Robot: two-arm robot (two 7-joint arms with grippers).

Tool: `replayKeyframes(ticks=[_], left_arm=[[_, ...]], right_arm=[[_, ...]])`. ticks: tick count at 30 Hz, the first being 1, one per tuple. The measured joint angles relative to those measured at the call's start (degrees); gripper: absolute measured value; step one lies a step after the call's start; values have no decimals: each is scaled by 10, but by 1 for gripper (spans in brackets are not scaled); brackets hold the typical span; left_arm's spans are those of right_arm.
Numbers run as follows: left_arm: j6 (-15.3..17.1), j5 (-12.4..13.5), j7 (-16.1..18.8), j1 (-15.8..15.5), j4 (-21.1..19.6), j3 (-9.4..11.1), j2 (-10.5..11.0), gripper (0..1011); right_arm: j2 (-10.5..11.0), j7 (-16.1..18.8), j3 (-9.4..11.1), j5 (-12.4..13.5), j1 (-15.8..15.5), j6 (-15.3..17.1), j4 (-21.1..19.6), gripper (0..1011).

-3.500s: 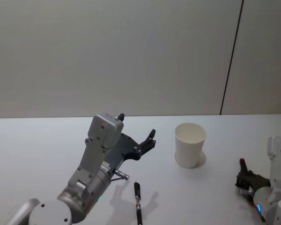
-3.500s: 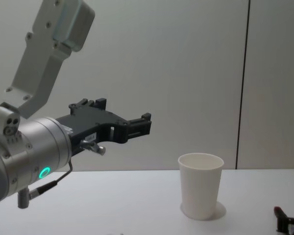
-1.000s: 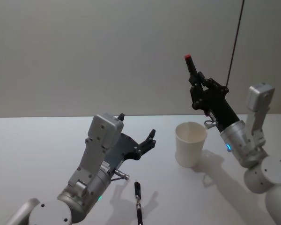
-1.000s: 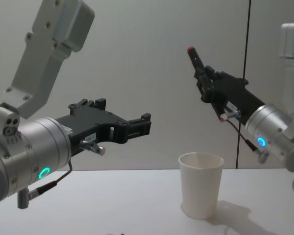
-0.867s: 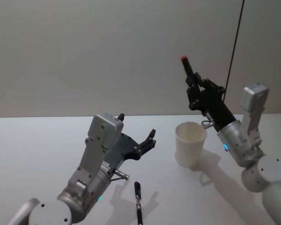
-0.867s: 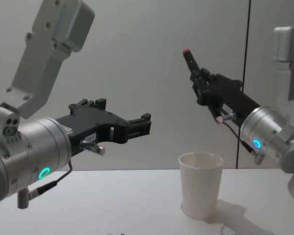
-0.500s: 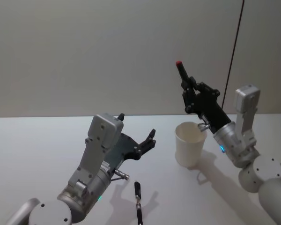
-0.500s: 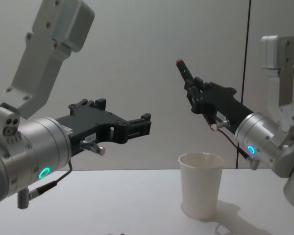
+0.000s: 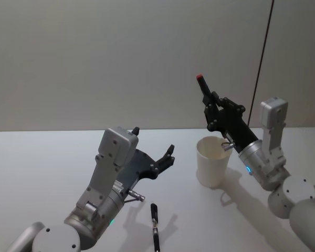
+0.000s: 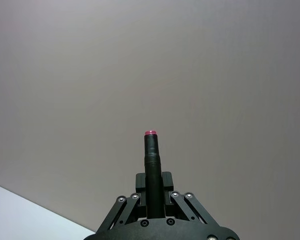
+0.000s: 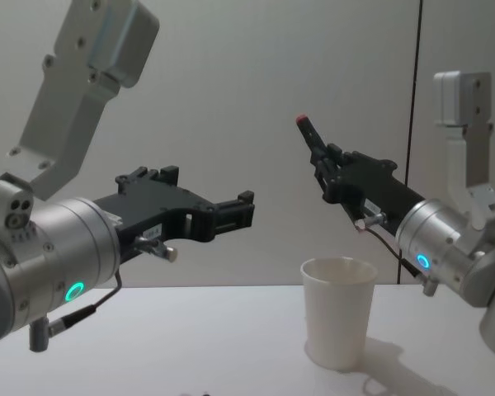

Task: Place the pen into the pen holder.

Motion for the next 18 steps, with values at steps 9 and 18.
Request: replayKeyframes(ticks=[9, 18], left_arm=[[0, 0, 0, 0, 0, 0, 0, 1000], [0, 0, 0, 0, 0, 0, 0, 999]], right_arm=[[0, 6, 8, 0, 5, -5, 14, 173], [1, 10, 17, 1, 9, -13, 21, 258]])
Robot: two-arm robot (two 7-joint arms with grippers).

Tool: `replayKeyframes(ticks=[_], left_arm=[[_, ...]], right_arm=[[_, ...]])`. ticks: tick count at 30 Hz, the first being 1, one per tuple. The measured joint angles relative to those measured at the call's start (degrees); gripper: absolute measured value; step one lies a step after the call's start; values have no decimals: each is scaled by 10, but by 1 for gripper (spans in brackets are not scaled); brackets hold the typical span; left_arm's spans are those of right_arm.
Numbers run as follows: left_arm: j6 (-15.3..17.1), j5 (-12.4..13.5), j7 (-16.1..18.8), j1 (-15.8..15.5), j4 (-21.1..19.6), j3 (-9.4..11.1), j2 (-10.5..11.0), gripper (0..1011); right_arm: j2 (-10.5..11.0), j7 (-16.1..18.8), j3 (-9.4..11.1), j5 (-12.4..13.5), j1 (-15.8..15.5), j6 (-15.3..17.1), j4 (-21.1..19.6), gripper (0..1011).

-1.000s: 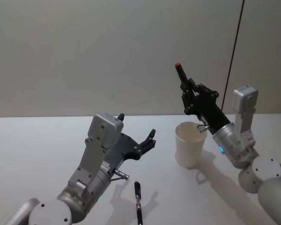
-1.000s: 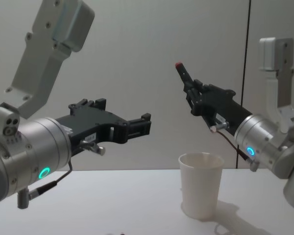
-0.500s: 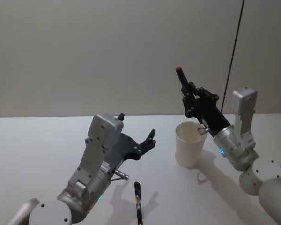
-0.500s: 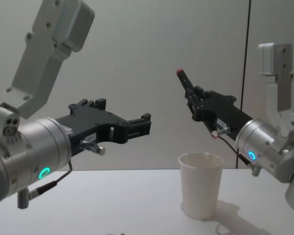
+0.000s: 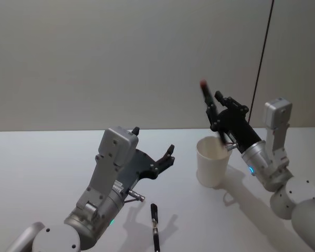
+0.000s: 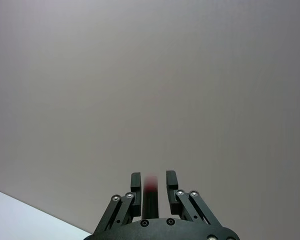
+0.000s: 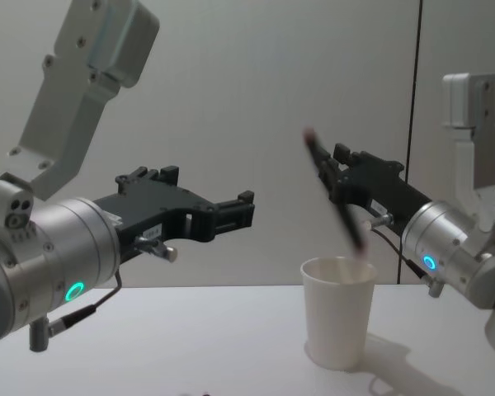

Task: Place the pen into the pen holder.

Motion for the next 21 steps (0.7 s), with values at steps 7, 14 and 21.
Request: replayKeyframes(ticks=[7, 14, 21], left_arm=[[0, 0, 0, 0, 0, 0, 0, 1000], [0, 0, 0, 0, 0, 0, 0, 1000], [0, 0, 0, 0, 0, 0, 0, 1000]], right_arm=[[0, 1, 7, 1, 2, -6, 3, 474], [0, 3, 12, 1, 3, -11, 4, 695], [0, 7, 16, 1, 4, -16, 5, 882]])
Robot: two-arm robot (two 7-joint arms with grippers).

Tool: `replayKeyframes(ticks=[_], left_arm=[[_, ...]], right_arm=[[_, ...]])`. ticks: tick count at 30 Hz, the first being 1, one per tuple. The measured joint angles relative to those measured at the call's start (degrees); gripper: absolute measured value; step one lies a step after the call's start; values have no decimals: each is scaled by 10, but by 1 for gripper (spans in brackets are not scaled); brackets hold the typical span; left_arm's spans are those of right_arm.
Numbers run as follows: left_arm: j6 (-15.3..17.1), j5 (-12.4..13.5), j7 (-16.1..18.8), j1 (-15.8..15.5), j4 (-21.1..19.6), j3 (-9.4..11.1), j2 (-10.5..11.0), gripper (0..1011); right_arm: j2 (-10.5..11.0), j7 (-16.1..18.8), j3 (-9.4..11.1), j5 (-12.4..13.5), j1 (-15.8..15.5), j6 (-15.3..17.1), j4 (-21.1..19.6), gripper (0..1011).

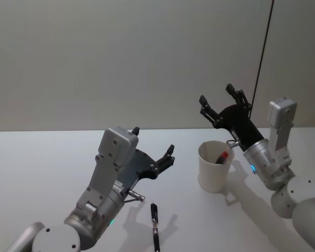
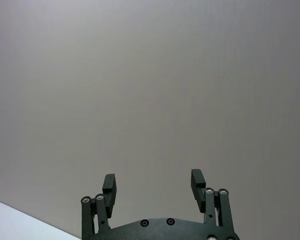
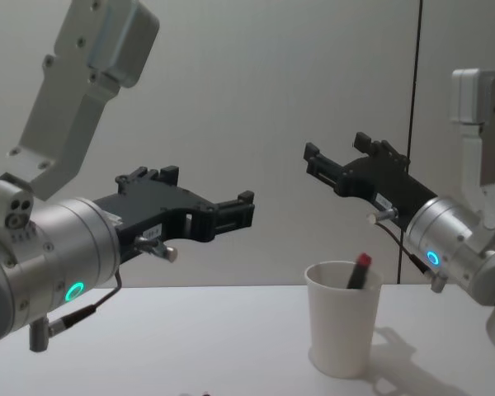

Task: Place the pen into the pen holder.

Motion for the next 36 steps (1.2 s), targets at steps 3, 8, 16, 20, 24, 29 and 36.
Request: replayKeyframes(ticks=[3, 8, 16, 20, 24, 29, 36], left_arm=[[0, 0, 0, 0, 0, 0, 0, 1000], [0, 0, 0, 0, 0, 0, 0, 1000], [0, 0, 0, 0, 0, 0, 0, 1000], [0, 0, 0, 0, 0, 0, 0, 1000], [0, 0, 0, 0, 0, 0, 0, 1000], [0, 0, 0, 0, 0, 0, 0, 999], [0, 0, 0, 0, 0, 0, 0, 999]], right_arm=[[0, 2, 2, 0, 0, -2, 0, 956], [0, 3, 5, -1, 1, -3, 0, 1001], [-1, 1, 8, -4, 6, 0, 0, 1001], [-2, -7, 9, -7, 11, 8, -1, 1001], [-3, -19, 8, -11, 17, 21, -3, 1001], [-5, -39, 5, -19, 27, 44, -7, 1001], [-6, -66, 2, -29, 35, 76, -19, 1001]])
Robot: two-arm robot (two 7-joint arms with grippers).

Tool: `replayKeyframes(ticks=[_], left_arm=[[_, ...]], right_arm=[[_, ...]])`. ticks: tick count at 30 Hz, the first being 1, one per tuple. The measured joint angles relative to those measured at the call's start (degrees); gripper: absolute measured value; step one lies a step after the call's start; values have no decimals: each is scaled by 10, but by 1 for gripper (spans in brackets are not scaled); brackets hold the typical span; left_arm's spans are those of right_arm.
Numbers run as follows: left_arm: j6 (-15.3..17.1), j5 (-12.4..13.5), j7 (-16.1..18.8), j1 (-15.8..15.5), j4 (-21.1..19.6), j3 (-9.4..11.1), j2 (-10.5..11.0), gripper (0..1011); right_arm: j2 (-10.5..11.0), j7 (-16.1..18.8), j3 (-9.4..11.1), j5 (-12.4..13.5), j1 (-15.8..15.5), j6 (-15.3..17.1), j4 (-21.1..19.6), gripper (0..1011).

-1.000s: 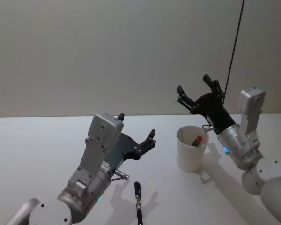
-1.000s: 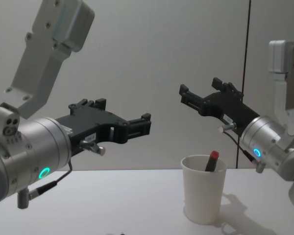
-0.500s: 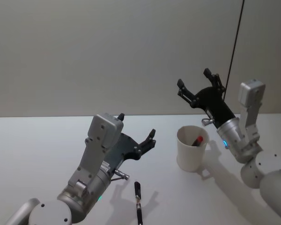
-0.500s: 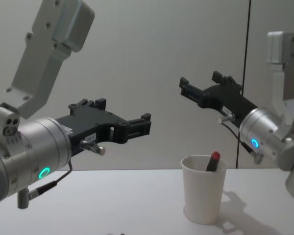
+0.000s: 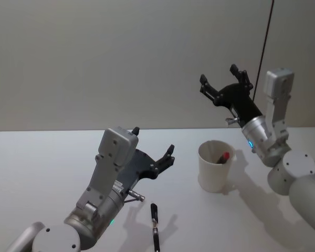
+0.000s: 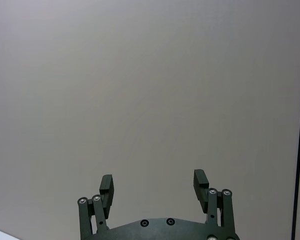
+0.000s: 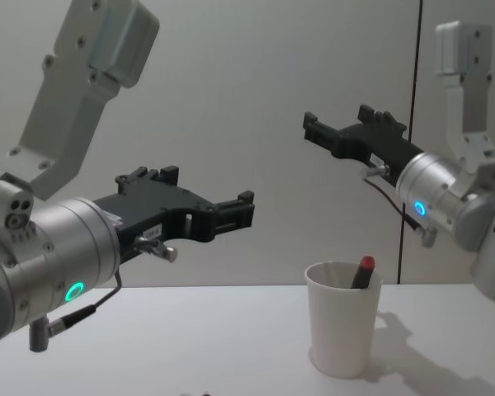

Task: Place the pen into the pen holder.

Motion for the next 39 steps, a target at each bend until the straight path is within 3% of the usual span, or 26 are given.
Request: replayKeyframes(ticks=[5, 11, 14, 26, 30, 39], left_arm=[[0, 0, 0, 0, 0, 0, 0, 1000], [0, 0, 0, 0, 0, 0, 0, 1000], [0, 0, 0, 0, 0, 0, 0, 1000], [0, 0, 0, 0, 0, 0, 0, 1000], [0, 0, 0, 0, 0, 0, 0, 999], [0, 0, 0, 0, 0, 0, 0, 1000]], right_arm=[[1, -17, 0, -5, -5, 26, -27, 1001], [8, -41, -1, -10, -45, 86, -117, 1001], [14, -53, -3, -14, -76, 124, -183, 1001], [20, -68, -8, -21, -121, 174, -294, 1001], [22, -73, -9, -18, -138, 196, -331, 1001], [34, -105, -8, 2, -201, 286, -463, 1001]])
